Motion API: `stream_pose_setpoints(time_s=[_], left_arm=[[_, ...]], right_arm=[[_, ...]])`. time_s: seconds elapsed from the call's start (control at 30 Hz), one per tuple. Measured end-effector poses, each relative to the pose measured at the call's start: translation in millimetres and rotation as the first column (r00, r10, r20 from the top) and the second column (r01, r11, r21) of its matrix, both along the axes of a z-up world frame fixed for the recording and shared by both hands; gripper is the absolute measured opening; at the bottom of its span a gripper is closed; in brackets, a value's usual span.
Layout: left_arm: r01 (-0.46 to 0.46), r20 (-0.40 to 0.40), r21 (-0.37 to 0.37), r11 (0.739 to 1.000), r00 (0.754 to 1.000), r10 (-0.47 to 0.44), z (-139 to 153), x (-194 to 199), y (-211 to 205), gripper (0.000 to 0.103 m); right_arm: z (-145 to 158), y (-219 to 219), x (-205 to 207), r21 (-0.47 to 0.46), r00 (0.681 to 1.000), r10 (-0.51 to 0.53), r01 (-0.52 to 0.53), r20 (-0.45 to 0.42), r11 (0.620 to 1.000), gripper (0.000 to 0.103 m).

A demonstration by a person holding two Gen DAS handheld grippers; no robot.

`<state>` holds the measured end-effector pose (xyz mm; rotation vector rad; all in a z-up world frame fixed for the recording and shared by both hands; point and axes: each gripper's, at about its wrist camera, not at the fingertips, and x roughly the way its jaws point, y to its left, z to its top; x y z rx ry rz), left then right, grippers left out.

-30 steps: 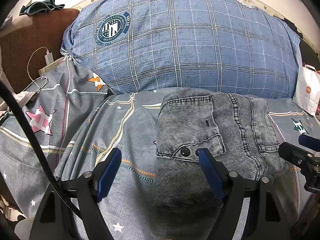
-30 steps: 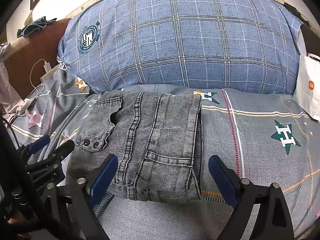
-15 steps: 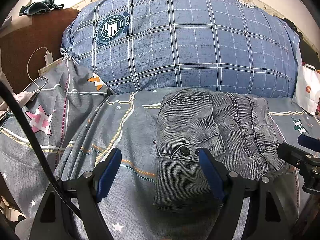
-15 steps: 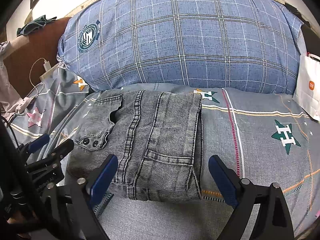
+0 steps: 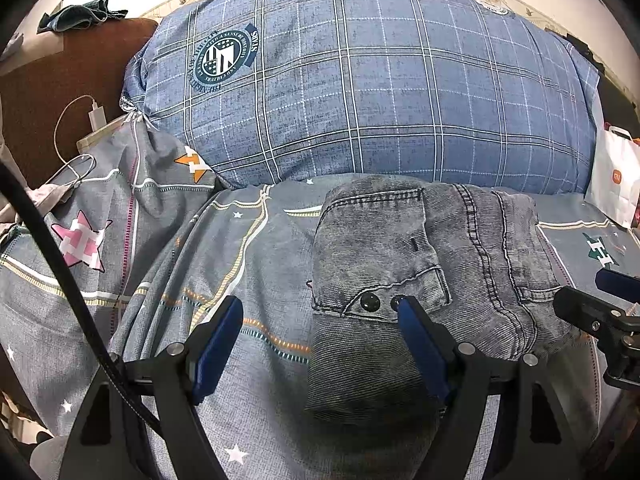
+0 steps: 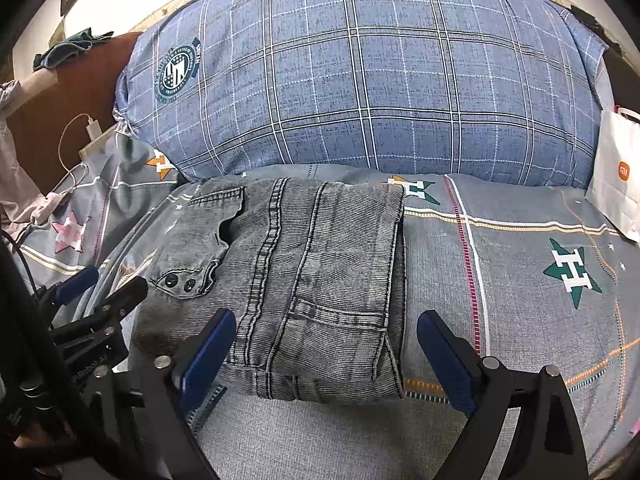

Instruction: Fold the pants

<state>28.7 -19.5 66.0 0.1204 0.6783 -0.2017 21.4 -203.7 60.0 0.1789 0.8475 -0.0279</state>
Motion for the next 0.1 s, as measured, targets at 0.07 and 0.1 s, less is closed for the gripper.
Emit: stream_pose_setpoints(time_s=[0.07,0.1], left_arm=[[0.002,0.003,-0.004,1.0,1.0,-0.002,0.1,-1.1,-0.2,0.08],[0.004,0.003,-0.003,1.0,1.0,-0.004,0.1,-1.1,-0.5,0.08]], right_arm=[[0.4,0.1,0.1,0.0,1.0,-0.002,0.002,0.0,1.0,0.094],[0.4,0.0,0.1,0.0,1.0,-0.001,0.001,0.0,1.0,0.094]])
